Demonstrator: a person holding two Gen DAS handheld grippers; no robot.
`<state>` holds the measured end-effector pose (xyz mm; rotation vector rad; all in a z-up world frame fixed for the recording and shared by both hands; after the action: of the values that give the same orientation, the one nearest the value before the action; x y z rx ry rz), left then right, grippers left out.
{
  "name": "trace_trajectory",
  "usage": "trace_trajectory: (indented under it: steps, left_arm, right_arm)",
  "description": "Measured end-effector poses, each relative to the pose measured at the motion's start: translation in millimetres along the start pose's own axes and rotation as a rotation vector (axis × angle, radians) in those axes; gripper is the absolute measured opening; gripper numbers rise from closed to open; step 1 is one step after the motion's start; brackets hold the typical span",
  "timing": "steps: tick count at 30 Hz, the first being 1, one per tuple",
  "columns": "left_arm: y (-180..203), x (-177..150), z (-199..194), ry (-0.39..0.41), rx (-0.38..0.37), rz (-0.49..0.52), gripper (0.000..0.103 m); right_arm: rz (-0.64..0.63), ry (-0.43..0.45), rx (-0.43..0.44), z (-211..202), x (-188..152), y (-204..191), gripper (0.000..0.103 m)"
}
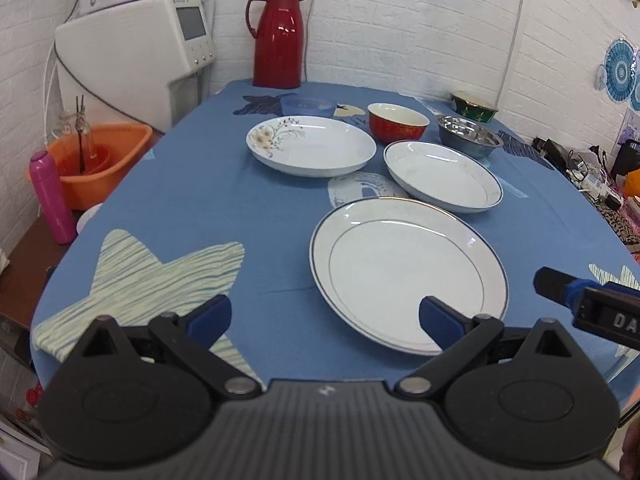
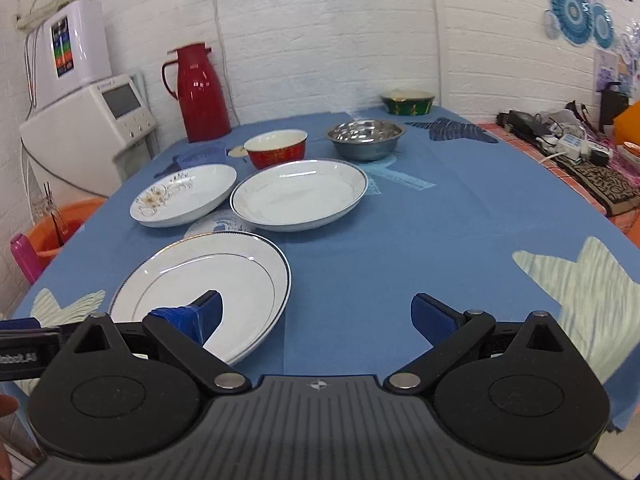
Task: Organize plates and bowls
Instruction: 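Move both tools toward the large white gold-rimmed plate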
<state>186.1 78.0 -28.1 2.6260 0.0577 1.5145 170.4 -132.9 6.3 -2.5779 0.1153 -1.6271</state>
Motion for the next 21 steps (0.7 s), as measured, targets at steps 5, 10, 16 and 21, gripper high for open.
trace_trajectory:
  steps: [5, 10, 16, 21]
  left_arm:
    - [-14, 14, 50, -0.09, -0.095, 0.019, 0.099]
    - [-12, 12, 87, -0.174, -0.161, 0.038, 0.098]
    - [-12, 6, 101, -0.2, -0.185, 0.067, 0.096]
    - [-6, 3, 100, -0.191, -0.179, 0.114, 0.091]
  right_arm:
    - [-0.033, -0.141, 0.038, 54, -3, -10, 0.088]
    - [-0.046, -0.238, 0.062, 79, -13, -16, 0.088]
    - [-0.104, -0.234, 0.07, 82, -17, -27, 0.089]
    - [-0.122, -0.138, 0.108, 77, -24, -24, 0.091]
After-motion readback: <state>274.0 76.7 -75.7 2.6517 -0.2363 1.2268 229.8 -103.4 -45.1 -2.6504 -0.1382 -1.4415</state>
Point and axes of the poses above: each gripper's, at about its wrist camera, not at the fingertips, and z roughly the way its jaws point, y to its right, x to its top, the point moved 5 cm from there along z, roughly the way its jaws point, and after that the axes turned 10 degrees about y, right-handed, at the moved point
